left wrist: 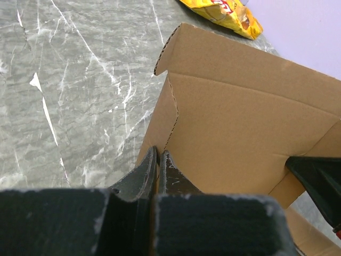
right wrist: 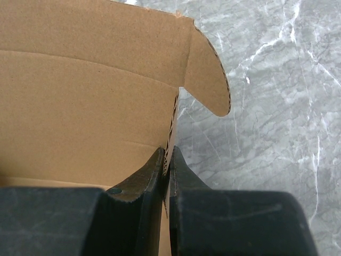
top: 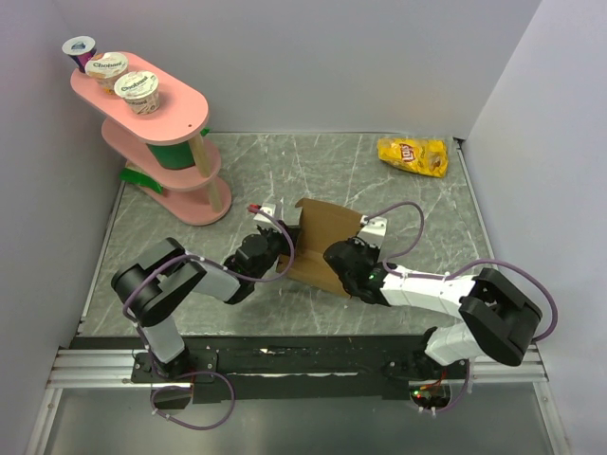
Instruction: Fold the paper box
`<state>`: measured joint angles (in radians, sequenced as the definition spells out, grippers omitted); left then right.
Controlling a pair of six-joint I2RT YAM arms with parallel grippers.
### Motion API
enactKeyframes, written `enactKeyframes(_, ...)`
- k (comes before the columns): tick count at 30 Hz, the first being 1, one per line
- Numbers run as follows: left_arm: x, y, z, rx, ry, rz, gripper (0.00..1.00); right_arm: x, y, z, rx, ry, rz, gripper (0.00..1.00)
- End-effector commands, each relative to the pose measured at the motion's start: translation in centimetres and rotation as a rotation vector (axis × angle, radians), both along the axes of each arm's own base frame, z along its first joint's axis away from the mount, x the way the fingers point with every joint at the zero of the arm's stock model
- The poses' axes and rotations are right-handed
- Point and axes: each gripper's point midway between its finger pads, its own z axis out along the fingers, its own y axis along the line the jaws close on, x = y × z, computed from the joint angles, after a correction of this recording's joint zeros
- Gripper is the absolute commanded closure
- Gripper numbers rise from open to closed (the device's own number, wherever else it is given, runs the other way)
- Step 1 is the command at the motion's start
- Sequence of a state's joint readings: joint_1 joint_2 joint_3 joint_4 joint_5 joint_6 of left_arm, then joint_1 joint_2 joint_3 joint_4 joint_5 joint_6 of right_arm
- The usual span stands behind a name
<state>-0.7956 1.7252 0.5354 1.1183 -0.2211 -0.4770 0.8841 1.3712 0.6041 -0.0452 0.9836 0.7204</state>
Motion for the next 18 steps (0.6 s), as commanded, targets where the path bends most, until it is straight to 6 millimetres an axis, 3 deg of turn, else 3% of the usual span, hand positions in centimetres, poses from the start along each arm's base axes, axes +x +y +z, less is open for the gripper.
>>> enactKeyframes(1, -7.3, -6.5, 0.0, -0.093, 0.083, -0.345, 0.97, 1.4, 6.7, 3.2, 0.291, -0.085, 0.089, 1.0)
enactKeyframes(8, -7.5, -5.3, -0.2, -0.063, 0.093, -0.307, 0.96, 0.6, 7.2, 3.3, 0.295, -0.089, 0.117, 1.0)
enactKeyframes(9, -7.6, -4.9, 0.4, -0.065, 0.084, -0.303, 0.91, 0.2, 7.0, 2.7, 0.269, -0.081, 0.142, 1.0)
enactKeyframes(15, -7.9, -2.9, 1.4, -0.015, 0.079, -0.26, 0.54, -0.2, 6.2, 4.1, 0.264, -0.16, 0.213, 1.0)
enactKeyframes(17, -7.8, -2.3, 1.4, 0.011, 0.074, -0.247, 0.49, 0.1, 6.9, 5.3, 0.293, -0.217, 0.259, 1.0)
enactKeyframes(18, -7.5, -1.3, 1.2, 0.033, 0.086, -0.218, 0.46, -0.2, 6.6, 4.7, 0.245, -0.214, 0.288, 1.0)
